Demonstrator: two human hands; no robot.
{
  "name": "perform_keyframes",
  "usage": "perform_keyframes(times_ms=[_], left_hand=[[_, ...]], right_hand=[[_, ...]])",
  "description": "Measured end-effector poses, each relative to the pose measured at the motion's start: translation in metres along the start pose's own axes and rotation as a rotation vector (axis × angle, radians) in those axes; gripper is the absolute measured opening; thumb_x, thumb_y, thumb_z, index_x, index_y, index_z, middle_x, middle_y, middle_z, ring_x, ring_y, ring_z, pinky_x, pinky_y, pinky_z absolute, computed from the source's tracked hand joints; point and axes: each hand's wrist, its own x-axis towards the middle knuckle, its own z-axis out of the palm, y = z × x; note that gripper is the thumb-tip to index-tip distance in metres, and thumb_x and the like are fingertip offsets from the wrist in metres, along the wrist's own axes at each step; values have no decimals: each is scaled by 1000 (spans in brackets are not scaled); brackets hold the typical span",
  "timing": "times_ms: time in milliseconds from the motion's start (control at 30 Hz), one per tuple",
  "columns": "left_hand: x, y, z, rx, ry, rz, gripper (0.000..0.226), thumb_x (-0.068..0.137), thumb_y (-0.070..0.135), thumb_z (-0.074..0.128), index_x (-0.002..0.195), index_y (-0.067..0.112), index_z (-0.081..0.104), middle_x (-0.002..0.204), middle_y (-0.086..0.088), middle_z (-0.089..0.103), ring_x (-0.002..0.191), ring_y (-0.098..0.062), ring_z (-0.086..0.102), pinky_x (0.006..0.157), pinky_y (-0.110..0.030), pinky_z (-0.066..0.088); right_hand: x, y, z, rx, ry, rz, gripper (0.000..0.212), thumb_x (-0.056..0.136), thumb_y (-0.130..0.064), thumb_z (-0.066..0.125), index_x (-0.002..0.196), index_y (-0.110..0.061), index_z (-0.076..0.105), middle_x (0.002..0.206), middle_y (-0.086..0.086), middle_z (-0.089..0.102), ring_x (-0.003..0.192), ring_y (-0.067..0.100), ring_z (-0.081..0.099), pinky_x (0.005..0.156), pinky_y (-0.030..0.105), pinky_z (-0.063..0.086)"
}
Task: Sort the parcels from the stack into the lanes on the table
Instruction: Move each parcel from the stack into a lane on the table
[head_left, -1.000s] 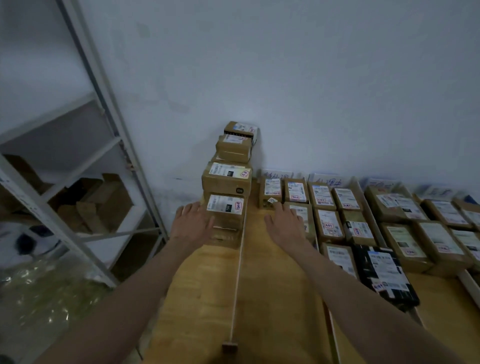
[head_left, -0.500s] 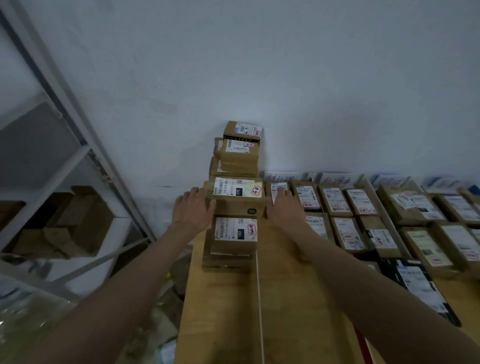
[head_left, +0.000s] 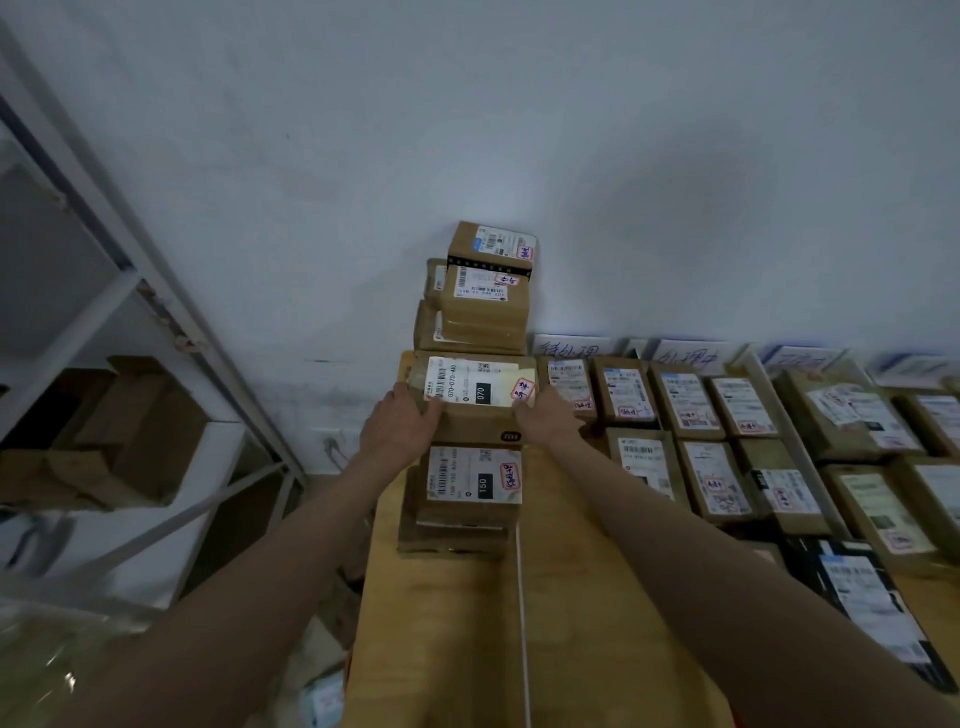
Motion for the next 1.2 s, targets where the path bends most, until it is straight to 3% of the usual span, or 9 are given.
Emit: perform_keyframes(times_ms=[200, 333, 400, 500, 600, 700, 800, 1000, 1200], left_hand=[[-17, 13, -17, -147, 58, 9, 61, 97, 51, 49, 138, 6, 43, 134, -13, 54, 118, -31, 56, 87, -38, 47], [-36, 16, -36, -270, 79, 29, 66, 90, 56, 57, 136, 11, 45, 133, -9, 54, 119, -30, 56, 95, -44, 50], [-46, 16, -46, -274, 85, 61, 69, 85, 62, 60, 134, 15, 48, 129, -7, 57, 117, -28, 58, 96, -48, 50], [-61, 19, -56, -259, 71, 115, 63, 86, 54, 66, 133, 15, 51, 127, -7, 60, 115, -27, 58, 95, -44, 50], [-73, 24, -62, -242, -16, 169, 61, 86, 46, 70, 135, 14, 53, 132, -7, 59, 118, -26, 56, 94, -39, 49], [-82, 27, -68, -252, -158, 202, 61, 83, 44, 74, 135, 19, 55, 131, -5, 58, 116, -24, 56, 89, -34, 48], [-89, 34, -72, -249, -309, 242, 59, 79, 47, 78, 131, 26, 60, 125, 0, 62, 113, -21, 60, 95, -40, 53], [-104, 53, -67, -217, -436, 341, 34, 79, 43, 79, 109, 31, 70, 111, 6, 71, 107, -16, 65, 96, -41, 53], [-124, 65, -44, -230, -222, 358, 66, 84, 42, 74, 142, 21, 50, 134, -3, 57, 120, -21, 54, 96, -35, 47]], right_hand=[[-21, -5, -11, 107, 35, -55, 35, 100, -26, 55, 129, -8, 47, 130, 11, 59, 112, 24, 61, 65, 22, 46], [-50, -2, -28, 174, -58, -56, 57, 90, -25, 68, 137, -11, 39, 131, 10, 59, 112, 26, 62, 84, 34, 56], [-71, 1, -39, 256, -163, -32, 72, 83, -19, 76, 141, -13, 34, 130, 9, 59, 104, 26, 66, 76, 34, 60], [-107, 11, -53, 313, -262, -38, 55, 82, -14, 78, 127, -10, 45, 112, 7, 64, 91, 24, 70, 66, 30, 60], [-133, 33, -63, 382, -270, -17, 34, 85, -24, 76, 111, -8, 59, 99, 10, 70, 94, 27, 71, 80, 36, 61], [-149, 58, -73, 313, -265, 3, 41, 87, -43, 72, 109, -10, 60, 107, 7, 68, 95, 21, 68, 80, 33, 59], [-166, 73, -81, 325, -309, 5, 49, 85, -54, 68, 117, -20, 52, 111, -2, 66, 104, 19, 63, 91, 40, 55], [-196, 83, -79, 281, -430, -48, 43, 95, -48, 59, 127, -20, 58, 112, -2, 71, 103, 16, 67, 90, 40, 57], [-204, 94, -80, 317, -350, -30, 43, 96, -48, 56, 125, -17, 59, 107, -2, 70, 96, 14, 67, 76, 33, 60]])
